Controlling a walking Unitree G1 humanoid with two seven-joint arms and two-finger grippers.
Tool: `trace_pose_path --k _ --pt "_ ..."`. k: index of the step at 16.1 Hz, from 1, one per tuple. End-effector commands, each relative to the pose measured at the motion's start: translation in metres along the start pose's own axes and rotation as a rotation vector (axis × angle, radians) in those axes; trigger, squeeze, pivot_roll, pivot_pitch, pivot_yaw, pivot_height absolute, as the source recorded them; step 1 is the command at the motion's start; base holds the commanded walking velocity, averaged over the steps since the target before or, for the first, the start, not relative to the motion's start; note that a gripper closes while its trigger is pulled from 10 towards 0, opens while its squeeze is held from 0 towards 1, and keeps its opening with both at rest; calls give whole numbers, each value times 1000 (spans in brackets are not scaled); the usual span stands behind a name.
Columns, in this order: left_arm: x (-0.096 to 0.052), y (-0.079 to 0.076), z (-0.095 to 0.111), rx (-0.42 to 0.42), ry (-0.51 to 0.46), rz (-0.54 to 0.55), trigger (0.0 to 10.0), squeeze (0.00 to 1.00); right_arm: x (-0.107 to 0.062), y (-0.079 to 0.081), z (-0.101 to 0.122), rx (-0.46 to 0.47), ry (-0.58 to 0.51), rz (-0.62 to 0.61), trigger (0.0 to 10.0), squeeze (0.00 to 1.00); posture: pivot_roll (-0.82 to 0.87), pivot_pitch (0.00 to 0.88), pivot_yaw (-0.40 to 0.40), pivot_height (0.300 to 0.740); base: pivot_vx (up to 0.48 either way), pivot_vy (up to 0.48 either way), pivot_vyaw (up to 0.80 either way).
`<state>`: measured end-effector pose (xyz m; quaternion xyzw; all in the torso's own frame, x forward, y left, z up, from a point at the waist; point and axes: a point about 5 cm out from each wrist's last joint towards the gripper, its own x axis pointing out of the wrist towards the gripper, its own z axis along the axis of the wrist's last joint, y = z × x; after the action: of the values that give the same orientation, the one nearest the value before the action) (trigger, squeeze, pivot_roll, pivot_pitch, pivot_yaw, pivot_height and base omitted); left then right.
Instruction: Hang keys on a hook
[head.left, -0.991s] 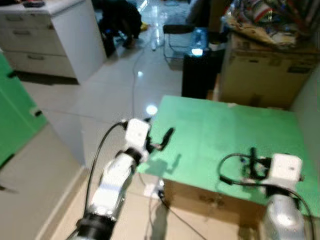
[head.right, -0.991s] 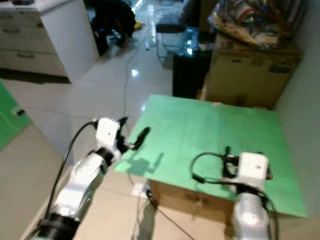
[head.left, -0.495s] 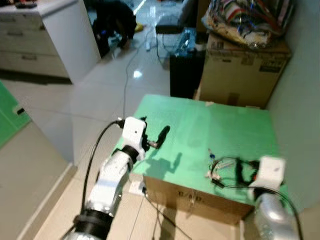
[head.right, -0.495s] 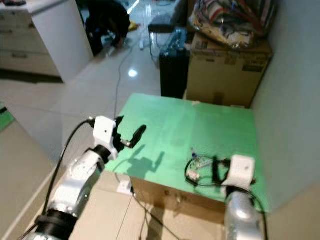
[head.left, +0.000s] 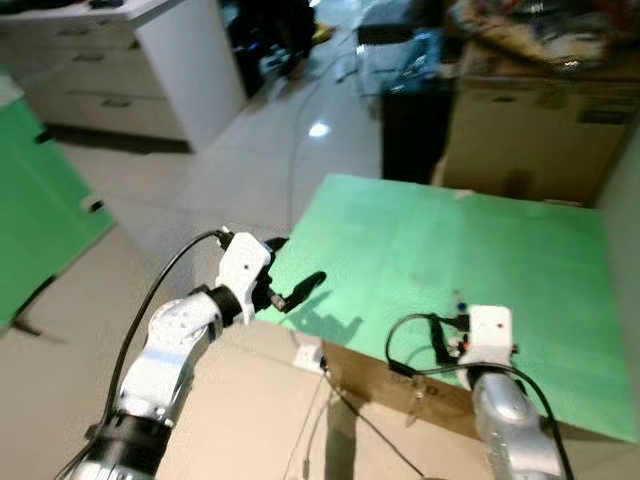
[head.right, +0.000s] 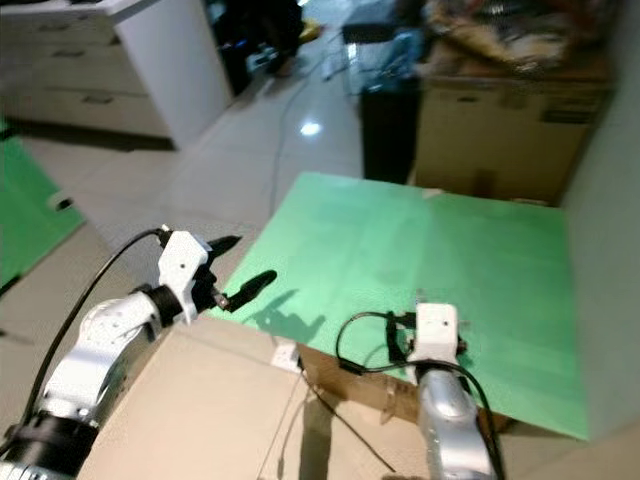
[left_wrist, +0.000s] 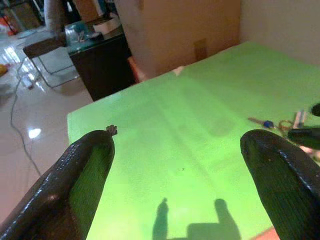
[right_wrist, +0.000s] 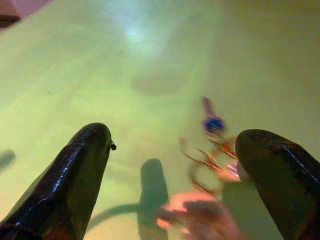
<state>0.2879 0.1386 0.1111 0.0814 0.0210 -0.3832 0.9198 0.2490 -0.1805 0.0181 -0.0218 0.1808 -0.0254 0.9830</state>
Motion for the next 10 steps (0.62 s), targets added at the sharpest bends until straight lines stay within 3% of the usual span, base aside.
trace_pose_path --k 1,5,10 --pt "-8 -1 0 -29 9 -27 10000 0 0 11 2 -6 -3 16 10000 0 1 62 172 740 0 0 0" --pt "-12 -20 1 -89 -3 -158 10000 0 -4 7 -6 -7 23 -109 10000 0 -19 89 162 740 0 0 0" --pt "-12 -41 -8 -141 32 -295 10000 0 -15 2 -14 42 70 -135 10000 0 -49 137 173 740 0 0 0"
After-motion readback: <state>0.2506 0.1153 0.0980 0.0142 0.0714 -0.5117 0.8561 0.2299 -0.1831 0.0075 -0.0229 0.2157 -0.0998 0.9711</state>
